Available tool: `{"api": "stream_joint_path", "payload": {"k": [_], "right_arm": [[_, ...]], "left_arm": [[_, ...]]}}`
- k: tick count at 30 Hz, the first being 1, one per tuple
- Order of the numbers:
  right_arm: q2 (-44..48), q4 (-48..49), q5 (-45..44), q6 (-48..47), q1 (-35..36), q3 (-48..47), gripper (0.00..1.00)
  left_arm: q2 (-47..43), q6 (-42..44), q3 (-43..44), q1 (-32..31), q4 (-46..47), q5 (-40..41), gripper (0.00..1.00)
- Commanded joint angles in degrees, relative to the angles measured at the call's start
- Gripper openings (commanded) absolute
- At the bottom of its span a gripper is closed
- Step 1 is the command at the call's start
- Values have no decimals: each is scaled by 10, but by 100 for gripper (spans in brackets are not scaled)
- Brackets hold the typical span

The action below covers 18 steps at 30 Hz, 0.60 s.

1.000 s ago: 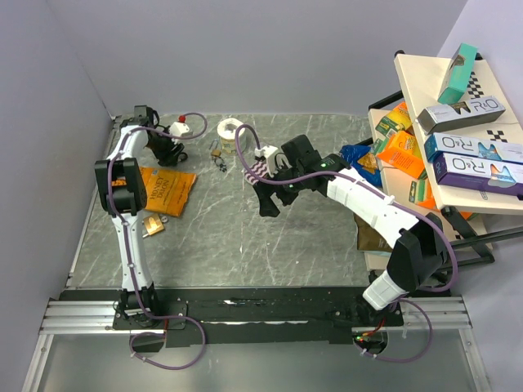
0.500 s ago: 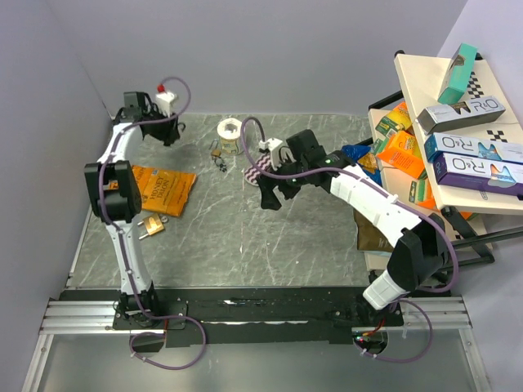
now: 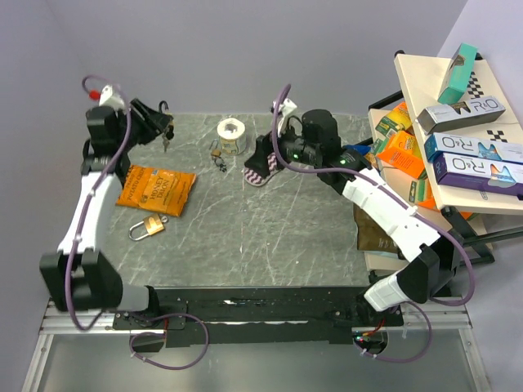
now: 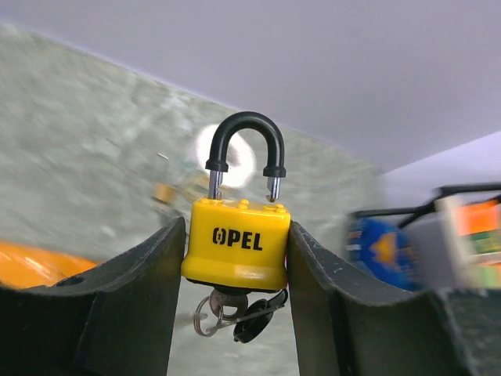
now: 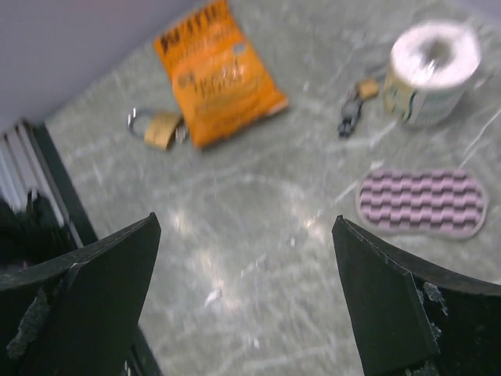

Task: Lock with the key
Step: Pick up the lock from the center of the board.

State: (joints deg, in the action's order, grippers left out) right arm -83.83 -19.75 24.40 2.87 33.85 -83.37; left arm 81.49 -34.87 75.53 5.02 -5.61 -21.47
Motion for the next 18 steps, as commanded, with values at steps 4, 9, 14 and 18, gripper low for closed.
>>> {"api": "stream_joint_path", "payload": {"k": [4, 9, 14, 18], "right_arm": [[-40, 125, -99, 115, 51, -88, 100], [-77, 132, -203, 104, 123, -136, 100], [-112, 148, -243, 91, 177, -152, 100], [-140, 161, -297, 76, 203, -166, 100]], "left_arm": [[-151, -272, -114, -40, 63, 51, 1], [-227, -385, -165, -69, 38, 107, 1], [-237, -436, -159, -90, -5, 127, 3], [-237, -469, -160, -92, -13, 111, 5]]}}
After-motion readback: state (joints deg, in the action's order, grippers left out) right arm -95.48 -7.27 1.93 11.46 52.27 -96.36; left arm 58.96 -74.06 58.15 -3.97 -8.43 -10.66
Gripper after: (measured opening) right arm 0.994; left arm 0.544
